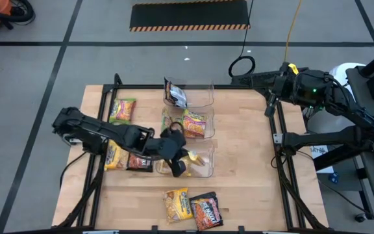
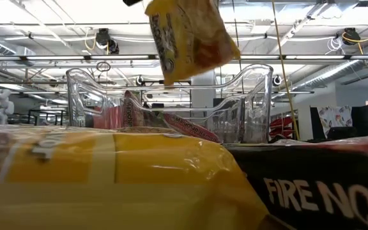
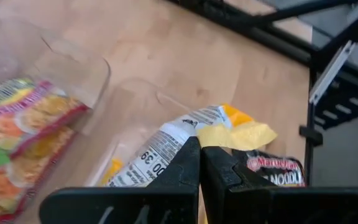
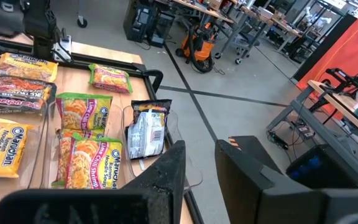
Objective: Sort Maruchan noodles
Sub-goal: Put the yellow noodle pack into the bottom transparent bin
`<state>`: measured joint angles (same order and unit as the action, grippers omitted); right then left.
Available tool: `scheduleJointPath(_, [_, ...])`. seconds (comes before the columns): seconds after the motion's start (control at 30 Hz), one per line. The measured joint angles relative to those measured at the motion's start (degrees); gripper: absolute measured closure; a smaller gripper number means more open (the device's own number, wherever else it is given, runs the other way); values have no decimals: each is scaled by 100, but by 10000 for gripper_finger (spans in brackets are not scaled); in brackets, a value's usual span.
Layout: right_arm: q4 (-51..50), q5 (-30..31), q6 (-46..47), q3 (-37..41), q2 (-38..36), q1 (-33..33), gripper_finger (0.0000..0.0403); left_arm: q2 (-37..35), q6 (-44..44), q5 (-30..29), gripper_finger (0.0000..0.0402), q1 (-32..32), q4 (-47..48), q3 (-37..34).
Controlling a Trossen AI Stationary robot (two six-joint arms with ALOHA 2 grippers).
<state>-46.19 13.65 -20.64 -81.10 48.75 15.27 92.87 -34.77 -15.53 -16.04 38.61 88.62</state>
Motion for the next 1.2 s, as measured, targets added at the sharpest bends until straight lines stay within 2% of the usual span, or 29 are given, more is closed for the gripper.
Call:
scheduleJointPath(0.27, [0,0,0,0,0,0,321,367,-155,398,401,3,-200,-2])
scheduleJointPath(0.73, [0,0,0,0,2,0,321,371,-493,411,401,-21,-221,-2])
scheduleJointPath(1.0, [0,0,0,0,0,0,321,371,-985,197,402,-21,-15,-2])
scheduleJointPath(1.2, [-2,0,0,0,0,0,321,371,-1896,-254,402,-18,194,-2])
